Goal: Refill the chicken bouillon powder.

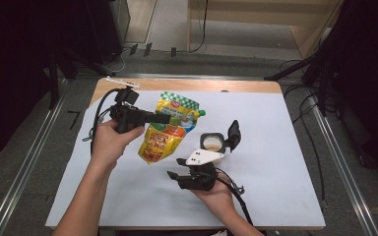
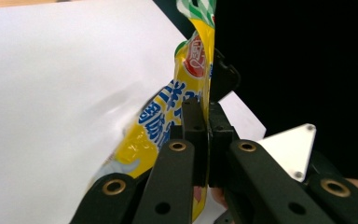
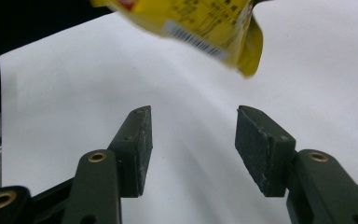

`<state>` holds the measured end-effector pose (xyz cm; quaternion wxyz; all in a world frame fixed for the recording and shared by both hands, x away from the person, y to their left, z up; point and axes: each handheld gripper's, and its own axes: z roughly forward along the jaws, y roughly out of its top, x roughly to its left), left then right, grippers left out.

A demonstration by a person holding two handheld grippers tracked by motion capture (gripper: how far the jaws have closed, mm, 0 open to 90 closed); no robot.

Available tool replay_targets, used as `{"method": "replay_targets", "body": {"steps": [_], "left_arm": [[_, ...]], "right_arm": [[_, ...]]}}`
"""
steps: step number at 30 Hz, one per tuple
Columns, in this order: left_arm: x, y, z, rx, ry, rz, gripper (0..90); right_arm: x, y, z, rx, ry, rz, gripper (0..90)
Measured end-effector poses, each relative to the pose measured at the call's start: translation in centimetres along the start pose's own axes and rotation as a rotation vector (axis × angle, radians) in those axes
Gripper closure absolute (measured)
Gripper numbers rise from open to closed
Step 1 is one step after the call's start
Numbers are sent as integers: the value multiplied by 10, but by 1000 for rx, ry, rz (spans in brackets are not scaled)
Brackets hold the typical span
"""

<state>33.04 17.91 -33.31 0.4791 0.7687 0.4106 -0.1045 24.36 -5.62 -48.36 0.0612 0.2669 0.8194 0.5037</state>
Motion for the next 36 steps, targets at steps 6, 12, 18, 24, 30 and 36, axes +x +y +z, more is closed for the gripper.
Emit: {"method": "replay_targets", "body": {"steps": [6, 12, 18, 24, 30, 36], "left_arm": [[18, -2, -6, -27, 15, -44, 900], [32, -3, -7, -50, 24, -60, 900], [44, -1, -3, -59, 55, -52, 900], [57, 0, 5, -65, 69, -70, 900], [65, 0, 18, -54, 79, -62, 900], [71, -3, 22, -65, 75, -53, 900]], "right_arm": [[1, 1, -1, 4, 14, 11, 475], [-1, 2, -5, 4, 19, 22, 475], [-1, 1, -7, 20, 34, 64, 474], [-1, -1, -10, 27, 25, 62, 474], [-2, -4, -12, 32, 13, 69, 473], [-4, -5, -14, 25, 5, 72, 473]]}}
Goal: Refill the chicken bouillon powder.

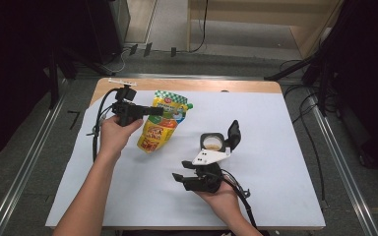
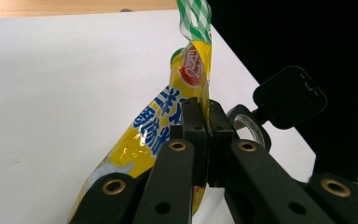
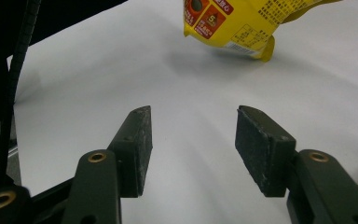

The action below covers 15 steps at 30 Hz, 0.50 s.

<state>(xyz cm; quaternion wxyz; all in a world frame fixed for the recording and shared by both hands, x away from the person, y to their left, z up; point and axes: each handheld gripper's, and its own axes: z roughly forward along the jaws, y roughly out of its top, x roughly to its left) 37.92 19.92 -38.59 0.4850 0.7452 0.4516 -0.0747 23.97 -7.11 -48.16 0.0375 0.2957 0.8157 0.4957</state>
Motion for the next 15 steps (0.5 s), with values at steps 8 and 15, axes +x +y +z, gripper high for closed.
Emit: {"method": "replay_targets", "body": {"steps": [8, 15], "left_arm": [[3, -6, -9, -3, -4, 30, 900], [9, -14, -22, -15, -25, 19, 898]], "right_arm": [[-1, 2, -2, -9, 3, 0, 473], [-1, 6, -2, -12, 12, -9, 474]]}}
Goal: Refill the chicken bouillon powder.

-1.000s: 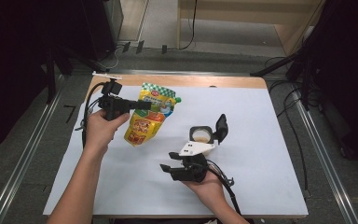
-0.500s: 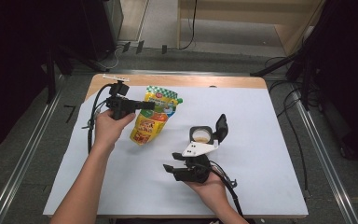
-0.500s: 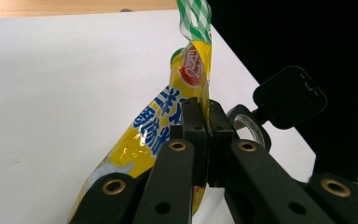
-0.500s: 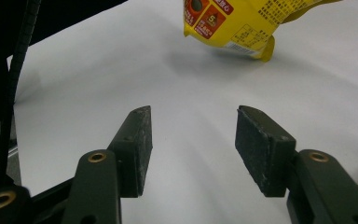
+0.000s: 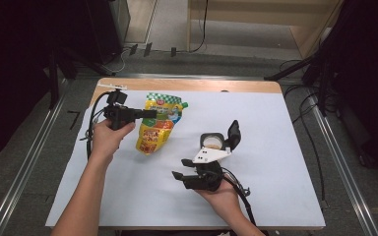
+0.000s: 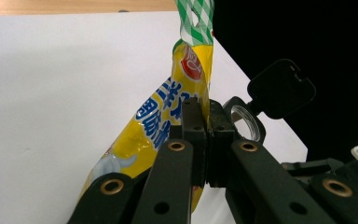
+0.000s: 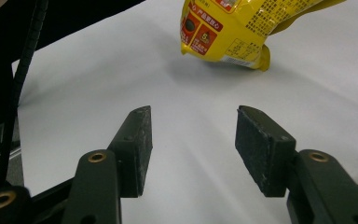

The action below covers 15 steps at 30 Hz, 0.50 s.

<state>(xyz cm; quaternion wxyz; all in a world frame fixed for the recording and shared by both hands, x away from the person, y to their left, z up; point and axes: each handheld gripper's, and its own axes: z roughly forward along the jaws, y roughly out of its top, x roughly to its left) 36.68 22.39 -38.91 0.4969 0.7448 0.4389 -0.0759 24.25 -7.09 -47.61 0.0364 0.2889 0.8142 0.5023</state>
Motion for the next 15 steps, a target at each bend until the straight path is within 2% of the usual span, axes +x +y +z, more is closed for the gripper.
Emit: {"method": "replay_targets", "body": {"steps": [4, 7, 15], "left_arm": [[3, -5, -7, -4, -9, 8, 896], [4, -9, -11, -10, -8, -6, 892], [3, -18, -24, -12, 24, -4, 881]], "right_arm": [[0, 2, 2, 4, 6, -10, 474], [1, 3, 2, 7, 10, -10, 474], [-1, 7, 2, 3, 22, -12, 474]]}}
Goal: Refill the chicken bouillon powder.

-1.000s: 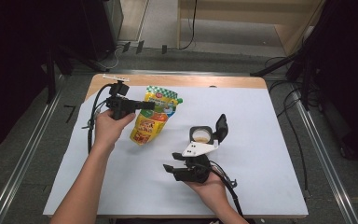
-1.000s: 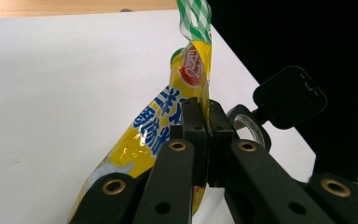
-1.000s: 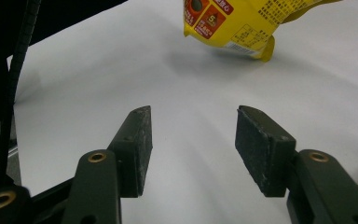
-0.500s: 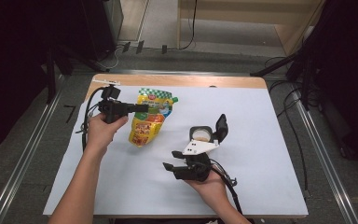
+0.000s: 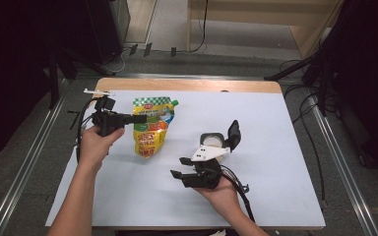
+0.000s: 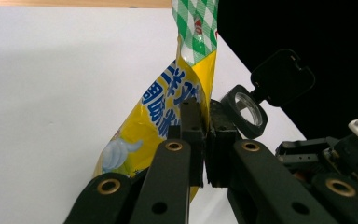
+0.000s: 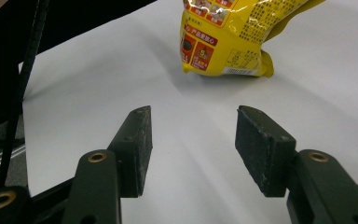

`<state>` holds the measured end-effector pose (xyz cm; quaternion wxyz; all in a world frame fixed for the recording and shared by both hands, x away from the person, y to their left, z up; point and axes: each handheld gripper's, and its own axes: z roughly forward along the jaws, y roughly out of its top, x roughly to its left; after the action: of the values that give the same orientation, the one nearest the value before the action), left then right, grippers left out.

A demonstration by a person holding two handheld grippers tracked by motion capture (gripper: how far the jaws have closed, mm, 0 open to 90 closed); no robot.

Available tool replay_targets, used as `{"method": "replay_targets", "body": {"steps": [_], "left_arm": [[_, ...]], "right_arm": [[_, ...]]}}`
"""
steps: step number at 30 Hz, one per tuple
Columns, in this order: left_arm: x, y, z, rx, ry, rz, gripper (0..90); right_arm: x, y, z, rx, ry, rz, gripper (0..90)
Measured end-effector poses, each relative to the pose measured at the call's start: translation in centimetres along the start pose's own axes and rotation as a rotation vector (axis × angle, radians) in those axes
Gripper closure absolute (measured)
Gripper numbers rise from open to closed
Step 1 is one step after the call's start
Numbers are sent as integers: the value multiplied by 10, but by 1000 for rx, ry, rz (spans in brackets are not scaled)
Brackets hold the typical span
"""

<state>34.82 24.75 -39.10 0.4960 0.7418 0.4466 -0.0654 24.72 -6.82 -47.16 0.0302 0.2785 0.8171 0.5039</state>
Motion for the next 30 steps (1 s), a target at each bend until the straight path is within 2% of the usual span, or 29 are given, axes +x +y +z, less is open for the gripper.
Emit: {"method": "replay_targets", "body": {"steps": [3, 7, 9, 14, 18, 25, 28, 30], "left_arm": [[-1, -2, -4, -4, 5, 11, 873], [-2, -4, -6, 1, 12, -5, 852], [-3, -5, -6, 2, 21, 2, 846], [-4, -7, -7, 6, 54, 23, 822], [-8, -11, -8, 7, 78, 72, 791], [-11, -13, -5, 8, 64, 93, 747], [-12, -16, -6, 7, 73, 113, 718], [-12, -17, -7, 4, 76, 110, 704]], "right_arm": [[-2, 2, 0, -3, 4, -2, 474], [-3, 3, 1, 0, 5, 1, 474], [-4, 3, 1, -1, 5, -1, 473], [-6, 4, 1, 0, 4, -1, 474], [-7, 5, -1, -6, 4, -2, 474], [-9, 8, -4, -17, -2, -1, 474], [-10, 8, -5, -21, -1, 0, 474], [-10, 9, -6, -22, -3, -3, 474]]}}
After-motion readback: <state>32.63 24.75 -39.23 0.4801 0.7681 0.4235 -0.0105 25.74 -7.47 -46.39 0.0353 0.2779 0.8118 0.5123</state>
